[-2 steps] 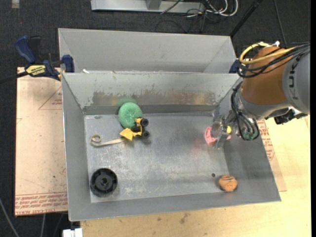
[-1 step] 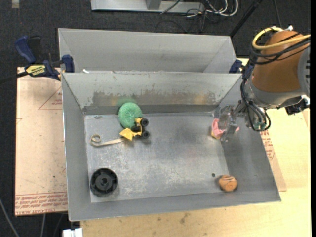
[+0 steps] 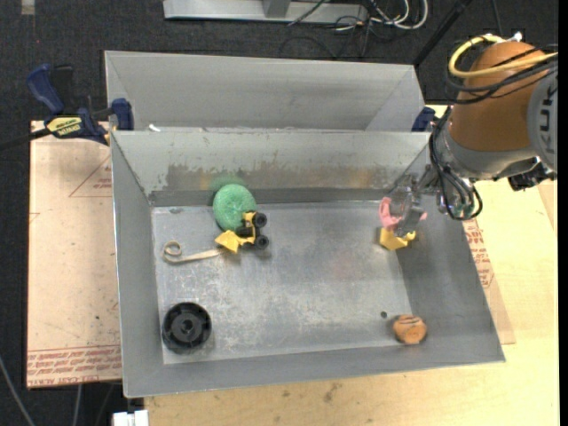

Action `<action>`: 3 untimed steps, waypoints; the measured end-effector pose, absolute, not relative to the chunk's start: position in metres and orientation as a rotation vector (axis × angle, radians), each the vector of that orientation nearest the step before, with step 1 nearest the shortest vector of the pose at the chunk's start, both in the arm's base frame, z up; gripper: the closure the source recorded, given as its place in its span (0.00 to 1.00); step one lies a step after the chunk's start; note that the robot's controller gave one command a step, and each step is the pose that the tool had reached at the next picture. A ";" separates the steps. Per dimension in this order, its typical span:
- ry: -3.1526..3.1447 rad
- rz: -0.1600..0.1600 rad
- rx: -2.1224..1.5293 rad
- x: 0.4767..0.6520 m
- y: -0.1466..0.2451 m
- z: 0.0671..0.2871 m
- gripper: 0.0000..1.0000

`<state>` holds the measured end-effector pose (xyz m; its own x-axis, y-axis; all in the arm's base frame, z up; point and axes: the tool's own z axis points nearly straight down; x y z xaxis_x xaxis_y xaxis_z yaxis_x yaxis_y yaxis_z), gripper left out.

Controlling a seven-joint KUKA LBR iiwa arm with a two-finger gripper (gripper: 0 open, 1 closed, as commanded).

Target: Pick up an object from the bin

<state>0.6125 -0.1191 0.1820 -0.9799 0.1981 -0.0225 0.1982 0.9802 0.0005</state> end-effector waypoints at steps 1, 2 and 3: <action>3.138 0.004 0.307 0.604 -0.129 0.161 1.00; 3.130 0.001 0.310 0.605 -0.132 0.183 1.00; 3.133 -0.002 -0.004 0.598 -0.116 0.197 1.00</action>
Offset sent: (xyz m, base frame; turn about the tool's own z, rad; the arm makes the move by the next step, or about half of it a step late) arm -0.0072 -0.0101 0.0440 0.0040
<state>0.5980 -0.1162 0.1971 -1.0000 -0.0026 -0.0090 -0.0026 1.0000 -0.0013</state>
